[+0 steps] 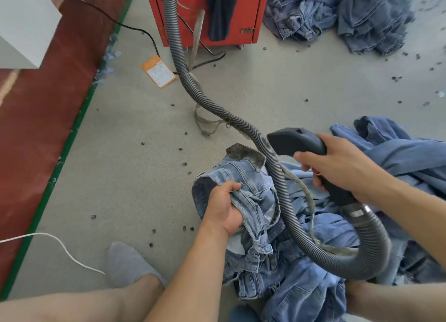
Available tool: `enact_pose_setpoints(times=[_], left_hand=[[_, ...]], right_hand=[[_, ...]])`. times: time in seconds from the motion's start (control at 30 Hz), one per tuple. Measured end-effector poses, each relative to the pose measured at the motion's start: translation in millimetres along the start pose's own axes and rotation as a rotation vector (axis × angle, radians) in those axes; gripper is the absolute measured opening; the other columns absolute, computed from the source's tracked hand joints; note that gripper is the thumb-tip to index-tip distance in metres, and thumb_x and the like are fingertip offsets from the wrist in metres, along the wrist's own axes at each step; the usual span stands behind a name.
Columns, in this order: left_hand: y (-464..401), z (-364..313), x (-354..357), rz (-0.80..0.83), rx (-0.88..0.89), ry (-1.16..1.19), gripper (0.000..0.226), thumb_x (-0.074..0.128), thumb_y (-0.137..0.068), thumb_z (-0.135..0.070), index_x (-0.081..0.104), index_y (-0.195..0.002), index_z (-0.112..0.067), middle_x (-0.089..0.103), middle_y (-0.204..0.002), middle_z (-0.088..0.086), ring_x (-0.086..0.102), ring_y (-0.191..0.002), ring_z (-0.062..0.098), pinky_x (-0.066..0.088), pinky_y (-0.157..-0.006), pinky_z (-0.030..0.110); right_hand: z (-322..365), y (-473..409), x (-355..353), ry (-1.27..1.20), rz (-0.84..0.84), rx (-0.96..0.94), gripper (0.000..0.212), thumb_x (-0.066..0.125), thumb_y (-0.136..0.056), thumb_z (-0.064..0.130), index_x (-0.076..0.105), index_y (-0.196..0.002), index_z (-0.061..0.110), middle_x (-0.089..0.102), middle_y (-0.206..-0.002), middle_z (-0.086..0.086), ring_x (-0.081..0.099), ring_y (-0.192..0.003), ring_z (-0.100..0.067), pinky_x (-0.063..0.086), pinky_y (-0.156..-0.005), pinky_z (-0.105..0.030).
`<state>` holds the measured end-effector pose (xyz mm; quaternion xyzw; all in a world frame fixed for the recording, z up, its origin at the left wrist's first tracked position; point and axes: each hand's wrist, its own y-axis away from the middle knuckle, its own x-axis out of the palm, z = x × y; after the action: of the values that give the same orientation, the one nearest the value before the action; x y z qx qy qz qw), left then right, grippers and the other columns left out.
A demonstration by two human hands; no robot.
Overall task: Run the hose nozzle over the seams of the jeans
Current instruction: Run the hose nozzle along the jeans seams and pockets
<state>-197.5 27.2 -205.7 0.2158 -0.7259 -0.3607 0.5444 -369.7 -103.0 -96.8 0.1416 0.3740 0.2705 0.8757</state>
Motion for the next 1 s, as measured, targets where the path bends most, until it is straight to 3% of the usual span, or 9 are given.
enact_pose_setpoints(times=[0.1, 0.23, 0.33, 0.47, 0.53, 0.73, 0.9, 1.0], left_hand=[[-1, -2, -1, -0.004, 0.014, 0.003, 0.046, 0.039, -0.097, -0.002, 0.053, -0.138, 0.015, 0.056, -0.140, 0.035, 0.054, -0.132, 0.049, 0.040, -0.113, 0.063], [-3, 2, 1, 0.017, 0.037, -0.019, 0.041, 0.039, -0.097, -0.002, 0.060, -0.129, 0.014, 0.060, -0.134, 0.034, 0.056, -0.129, 0.048, 0.038, -0.115, 0.063], [-5, 5, -2, 0.015, 0.041, -0.030, 0.046, 0.039, -0.097, -0.003, 0.052, -0.135, 0.019, 0.053, -0.141, 0.037, 0.051, -0.134, 0.051, 0.036, -0.116, 0.065], [-2, 9, -3, 0.014, 0.046, -0.043, 0.040, 0.040, -0.097, -0.001, 0.055, -0.129, 0.018, 0.052, -0.140, 0.039, 0.051, -0.133, 0.054, 0.038, -0.113, 0.067], [-2, 10, -3, 0.010, 0.058, -0.050, 0.043, 0.040, -0.098, -0.001, 0.052, -0.132, 0.022, 0.054, -0.139, 0.039, 0.054, -0.130, 0.053, 0.038, -0.113, 0.067], [-3, 13, -3, 0.027, 0.094, -0.143, 0.042, 0.041, -0.097, 0.005, 0.052, -0.137, 0.015, 0.052, -0.140, 0.040, 0.053, -0.131, 0.053, 0.042, -0.109, 0.069], [-2, 27, -13, 0.050, 0.151, -0.258, 0.051, 0.038, -0.095, 0.015, 0.059, -0.138, -0.004, 0.062, -0.135, 0.029, 0.062, -0.122, 0.047, 0.051, -0.098, 0.068], [-2, 32, -20, 0.040, 0.160, -0.329, 0.057, 0.038, -0.093, 0.020, 0.058, -0.138, -0.008, 0.064, -0.134, 0.026, 0.064, -0.120, 0.045, 0.054, -0.097, 0.065]], right_hand=[[-1, 4, -14, 0.060, 0.029, -0.018, 0.012, 0.070, -0.094, 0.028, 0.065, -0.096, 0.019, 0.071, -0.064, -0.002, 0.063, -0.046, -0.020, 0.054, -0.046, -0.028], [-3, 15, -1, 0.294, 0.181, -0.063, 0.012, 0.070, -0.094, 0.029, 0.061, -0.102, 0.029, 0.068, -0.057, 0.000, 0.062, -0.040, -0.013, 0.048, -0.042, -0.022], [-5, 12, 20, 0.400, 0.139, -0.098, 0.012, 0.068, -0.094, 0.032, 0.060, -0.103, 0.028, 0.066, -0.058, 0.002, 0.062, -0.041, -0.009, 0.045, -0.040, -0.019], [-5, -1, 16, 0.064, -0.039, 0.072, 0.013, 0.069, -0.095, 0.026, 0.061, -0.104, 0.022, 0.072, -0.072, -0.006, 0.063, -0.044, -0.016, 0.058, -0.047, -0.033], [-4, -3, 1, -0.125, -0.030, 0.173, 0.014, 0.072, -0.094, 0.025, 0.064, -0.103, 0.017, 0.071, -0.073, -0.008, 0.060, -0.047, -0.018, 0.057, -0.050, -0.035], [1, 7, -1, 0.057, 0.256, 0.086, 0.012, 0.073, -0.092, 0.028, 0.067, -0.093, 0.018, 0.068, -0.063, -0.010, 0.059, -0.045, -0.022, 0.054, -0.047, -0.032], [1, -9, 6, -0.063, 0.086, 0.229, 0.015, 0.073, -0.094, 0.021, 0.065, -0.101, 0.011, 0.070, -0.072, -0.011, 0.058, -0.048, -0.021, 0.053, -0.048, -0.031], [4, -10, -11, -0.024, 0.183, 0.213, 0.011, 0.075, -0.092, 0.025, 0.069, -0.095, 0.017, 0.069, -0.074, -0.012, 0.058, -0.048, -0.021, 0.051, -0.047, -0.030]])
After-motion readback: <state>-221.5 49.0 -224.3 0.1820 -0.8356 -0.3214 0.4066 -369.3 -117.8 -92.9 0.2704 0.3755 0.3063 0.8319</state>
